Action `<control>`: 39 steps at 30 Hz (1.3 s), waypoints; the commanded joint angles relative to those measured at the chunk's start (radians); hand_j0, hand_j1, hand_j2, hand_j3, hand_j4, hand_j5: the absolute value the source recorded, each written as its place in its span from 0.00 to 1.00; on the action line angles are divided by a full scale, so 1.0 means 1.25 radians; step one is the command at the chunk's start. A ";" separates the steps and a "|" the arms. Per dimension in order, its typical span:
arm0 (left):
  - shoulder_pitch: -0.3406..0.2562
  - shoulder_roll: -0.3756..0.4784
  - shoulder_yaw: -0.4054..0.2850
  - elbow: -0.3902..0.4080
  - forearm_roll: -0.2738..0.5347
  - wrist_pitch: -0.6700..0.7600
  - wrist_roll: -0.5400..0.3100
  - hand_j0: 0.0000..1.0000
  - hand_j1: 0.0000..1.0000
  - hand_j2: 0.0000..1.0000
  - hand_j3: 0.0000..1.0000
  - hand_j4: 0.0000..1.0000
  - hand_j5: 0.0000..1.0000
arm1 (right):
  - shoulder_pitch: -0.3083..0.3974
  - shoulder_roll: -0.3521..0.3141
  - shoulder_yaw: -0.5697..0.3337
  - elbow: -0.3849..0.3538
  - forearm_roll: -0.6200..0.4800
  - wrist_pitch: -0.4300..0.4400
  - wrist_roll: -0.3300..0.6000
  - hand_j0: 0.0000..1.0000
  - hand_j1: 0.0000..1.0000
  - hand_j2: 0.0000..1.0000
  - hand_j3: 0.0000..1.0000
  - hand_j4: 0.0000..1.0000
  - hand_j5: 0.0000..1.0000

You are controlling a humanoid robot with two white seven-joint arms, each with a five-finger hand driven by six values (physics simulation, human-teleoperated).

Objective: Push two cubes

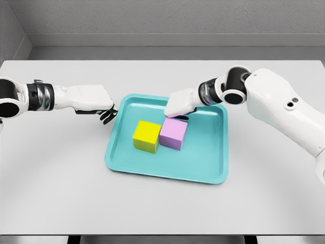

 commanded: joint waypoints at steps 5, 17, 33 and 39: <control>0.000 0.000 0.001 0.000 0.004 0.002 0.000 0.15 0.15 0.15 0.15 0.15 0.15 | -0.010 -0.001 -0.011 0.024 -0.002 0.000 0.000 0.00 0.00 0.00 0.00 0.00 0.00; 0.000 0.000 0.002 0.003 0.004 0.002 0.000 0.15 0.15 0.15 0.15 0.15 0.15 | -0.004 -0.014 0.036 -0.010 -0.006 0.000 0.000 0.00 0.00 0.00 0.00 0.00 0.00; 0.000 0.000 0.002 0.005 0.002 0.002 0.000 0.15 0.15 0.15 0.15 0.15 0.15 | 0.000 -0.021 0.072 -0.059 -0.007 0.000 0.000 0.00 0.00 0.00 0.00 0.00 0.00; -0.004 0.074 0.031 0.040 0.081 0.002 0.000 0.18 0.18 0.18 0.18 0.18 0.18 | -0.001 -0.022 -0.056 0.020 -0.010 0.000 0.000 0.00 0.00 0.00 0.00 0.00 0.00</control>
